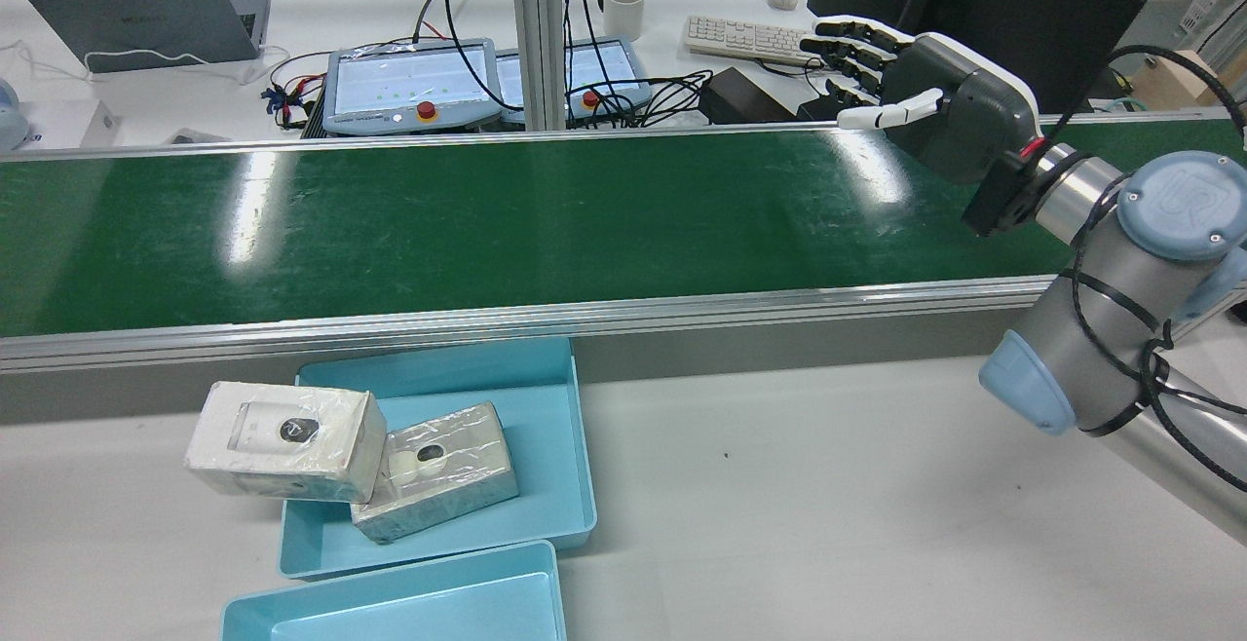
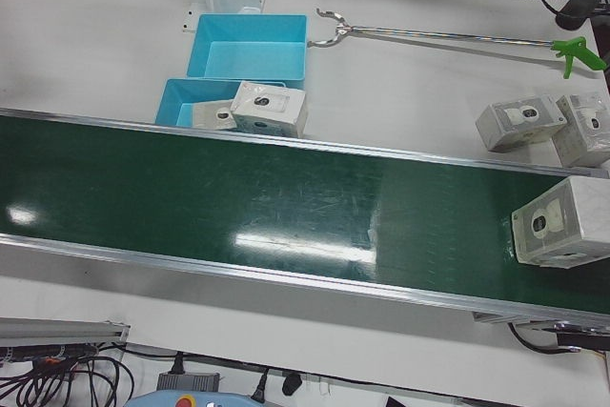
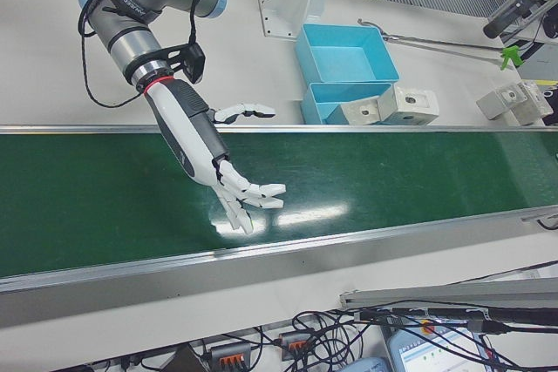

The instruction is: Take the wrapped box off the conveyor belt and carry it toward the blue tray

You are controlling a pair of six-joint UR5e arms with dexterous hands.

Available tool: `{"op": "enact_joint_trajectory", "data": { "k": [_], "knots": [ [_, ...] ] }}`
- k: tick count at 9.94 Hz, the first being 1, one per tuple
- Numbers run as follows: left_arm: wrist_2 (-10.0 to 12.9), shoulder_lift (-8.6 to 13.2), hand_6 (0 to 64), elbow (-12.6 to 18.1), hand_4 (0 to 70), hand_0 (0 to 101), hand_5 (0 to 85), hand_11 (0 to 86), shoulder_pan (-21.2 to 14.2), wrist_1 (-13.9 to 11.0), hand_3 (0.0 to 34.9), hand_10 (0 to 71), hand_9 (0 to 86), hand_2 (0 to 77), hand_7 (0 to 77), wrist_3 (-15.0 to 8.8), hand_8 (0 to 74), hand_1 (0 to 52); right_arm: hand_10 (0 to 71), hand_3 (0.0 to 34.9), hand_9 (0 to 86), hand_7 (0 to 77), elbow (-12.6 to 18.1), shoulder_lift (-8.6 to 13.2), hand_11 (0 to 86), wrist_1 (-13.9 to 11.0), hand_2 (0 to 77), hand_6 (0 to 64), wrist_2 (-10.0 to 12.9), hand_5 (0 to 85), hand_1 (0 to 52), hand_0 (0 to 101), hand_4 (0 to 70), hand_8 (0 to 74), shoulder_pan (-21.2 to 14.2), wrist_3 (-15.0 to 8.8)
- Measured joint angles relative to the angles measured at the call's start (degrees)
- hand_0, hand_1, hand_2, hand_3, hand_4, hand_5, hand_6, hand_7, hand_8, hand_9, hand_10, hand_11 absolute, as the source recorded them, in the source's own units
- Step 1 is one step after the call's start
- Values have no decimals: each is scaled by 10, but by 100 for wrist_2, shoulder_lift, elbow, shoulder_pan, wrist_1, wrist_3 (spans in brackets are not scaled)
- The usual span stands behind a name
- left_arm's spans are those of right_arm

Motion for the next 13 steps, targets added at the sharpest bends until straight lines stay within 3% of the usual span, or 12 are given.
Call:
{"op": "enact_joint_trajectory", "data": {
  "k": [1,2,3,5,6,7,8,9,13],
  "knots": [
    [0,0,0,0,0,0,11,0,0,0,0,0,0,5,0,0,0,0,0,119,49,202,-17,-71,16,169,191,22,2,284,191,508,87,0,0,4],
    [0,0,0,0,0,0,11,0,0,0,0,5,0,5,5,0,0,0,0,89,49,169,-35,-130,11,350,175,27,4,256,169,494,71,0,-1,9],
    [0,0,0,0,0,0,11,0,0,0,0,5,0,5,0,0,0,0,0,80,49,191,-58,-179,16,494,164,33,6,278,142,490,87,0,-4,14],
    [0,0,0,0,0,0,11,0,0,0,0,5,0,5,5,0,0,0,16,75,49,191,-143,-214,44,716,164,33,7,278,158,488,87,0,-6,23],
    [0,0,0,0,0,0,11,0,0,0,0,5,0,5,0,0,0,0,16,56,49,191,-195,-223,49,833,153,33,7,278,136,480,98,0,-5,39],
    [0,0,0,0,0,0,11,0,0,0,0,5,0,5,0,0,0,0,38,16,54,191,-224,-224,49,897,158,33,7,273,153,479,115,0,1,57],
    [0,0,0,0,0,0,11,0,0,0,0,5,0,5,5,0,0,0,38,16,54,191,-240,-224,49,927,158,33,7,273,153,479,115,0,2,76],
    [0,0,0,0,0,0,11,0,0,0,0,5,0,5,0,0,0,0,16,14,65,213,-254,-225,33,939,169,60,7,295,153,489,164,0,2,88],
    [0,0,0,0,0,0,11,0,0,0,0,5,0,5,0,0,0,0,5,38,65,235,-273,-235,33,946,180,60,-2,295,153,490,164,0,17,103]
  ]
}}
